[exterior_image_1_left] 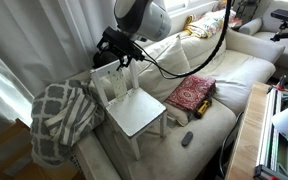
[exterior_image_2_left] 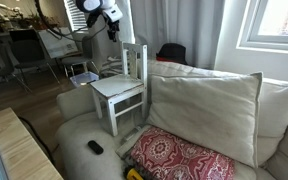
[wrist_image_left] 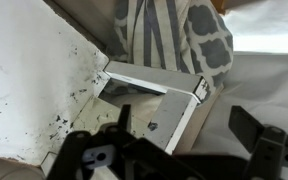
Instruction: Twist the chair then put the pillow behind
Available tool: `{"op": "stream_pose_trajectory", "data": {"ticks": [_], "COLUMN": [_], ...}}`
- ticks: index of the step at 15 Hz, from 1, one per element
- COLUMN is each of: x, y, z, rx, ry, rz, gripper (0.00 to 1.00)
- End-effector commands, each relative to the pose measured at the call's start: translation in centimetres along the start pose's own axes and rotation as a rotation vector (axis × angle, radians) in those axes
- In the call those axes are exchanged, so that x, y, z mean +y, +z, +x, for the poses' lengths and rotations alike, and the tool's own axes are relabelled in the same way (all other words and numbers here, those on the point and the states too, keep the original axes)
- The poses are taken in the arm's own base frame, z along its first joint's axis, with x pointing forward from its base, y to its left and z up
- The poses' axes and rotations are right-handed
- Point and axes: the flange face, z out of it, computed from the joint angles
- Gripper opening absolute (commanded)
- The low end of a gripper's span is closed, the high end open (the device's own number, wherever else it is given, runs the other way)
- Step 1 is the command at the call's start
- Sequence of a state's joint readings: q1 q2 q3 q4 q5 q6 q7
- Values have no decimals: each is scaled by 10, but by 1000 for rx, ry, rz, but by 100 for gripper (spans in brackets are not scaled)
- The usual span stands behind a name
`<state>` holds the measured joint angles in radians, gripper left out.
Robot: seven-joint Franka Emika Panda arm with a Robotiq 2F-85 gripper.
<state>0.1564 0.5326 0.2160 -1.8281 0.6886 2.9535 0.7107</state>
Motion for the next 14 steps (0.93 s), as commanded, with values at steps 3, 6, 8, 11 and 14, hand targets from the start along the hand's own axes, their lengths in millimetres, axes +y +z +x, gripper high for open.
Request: {"op": "stream_pose_trajectory", "data": {"ticks": [3,6,8,11,14], "x": [3,-1,0,9,13], "y": [47,62,70,84,96], "z": [26,33,37,42,40], "rx": [36,60,78,86,67], "ry": [46,114,147,185,215], "rz": [39,95,119,114,117], "gripper": [100,100,100,100,100]}}
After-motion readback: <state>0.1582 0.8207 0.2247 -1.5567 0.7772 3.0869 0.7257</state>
